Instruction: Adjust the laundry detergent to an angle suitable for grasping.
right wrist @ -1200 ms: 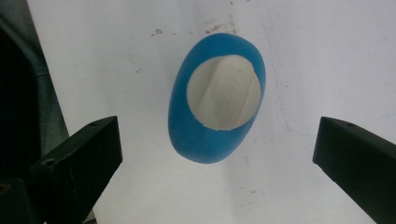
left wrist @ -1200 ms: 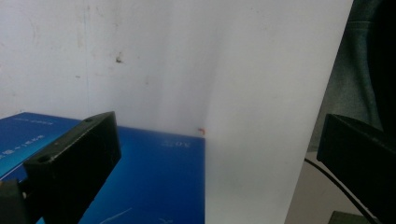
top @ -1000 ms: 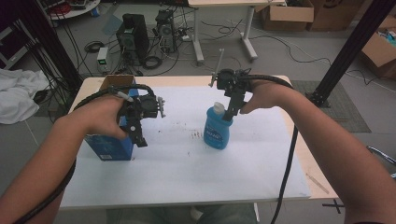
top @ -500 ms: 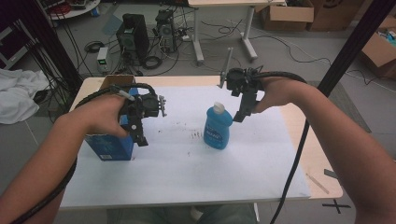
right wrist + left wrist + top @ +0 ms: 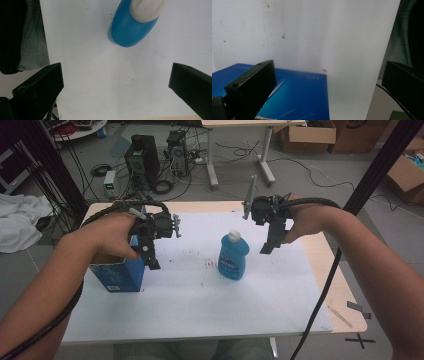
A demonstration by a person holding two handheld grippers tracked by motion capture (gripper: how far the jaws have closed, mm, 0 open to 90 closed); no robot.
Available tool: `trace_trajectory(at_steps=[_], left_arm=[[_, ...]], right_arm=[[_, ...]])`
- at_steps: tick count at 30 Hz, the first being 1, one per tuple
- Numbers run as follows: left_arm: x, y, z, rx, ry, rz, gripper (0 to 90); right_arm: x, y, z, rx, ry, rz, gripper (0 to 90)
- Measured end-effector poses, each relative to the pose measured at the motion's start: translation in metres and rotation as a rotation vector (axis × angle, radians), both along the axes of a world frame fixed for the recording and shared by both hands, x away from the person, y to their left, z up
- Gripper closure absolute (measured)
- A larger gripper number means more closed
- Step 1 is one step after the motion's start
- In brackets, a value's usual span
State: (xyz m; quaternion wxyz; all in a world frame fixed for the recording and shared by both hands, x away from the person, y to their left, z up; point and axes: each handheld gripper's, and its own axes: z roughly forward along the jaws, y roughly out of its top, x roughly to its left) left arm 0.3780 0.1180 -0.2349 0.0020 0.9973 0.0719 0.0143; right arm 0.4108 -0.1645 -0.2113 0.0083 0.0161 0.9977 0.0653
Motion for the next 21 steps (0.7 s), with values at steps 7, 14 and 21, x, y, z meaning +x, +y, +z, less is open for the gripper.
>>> trace_trajectory(at_steps=[7, 14, 21], left_arm=[[0.0035, -0.0026, 0.0000, -0.005, -0.001, -0.006, 0.1], [0.0044, -0.0031, -0.0026, -0.002, 0.011, -0.007, 0.1], [0.0058, -0.0049, -0.0041, -0.001, 0.003, -0.017, 0.1]], right_arm=[[0.0005, -0.0029, -0.0038, 0.005, -0.014, -0.007, 0.0], [0.0025, -0.0041, -0.0052, 0.007, 0.001, 0.003, 0.0], [0.0083, -0.0026, -0.0104, -0.001, 0.002, 0.002, 0.0]])
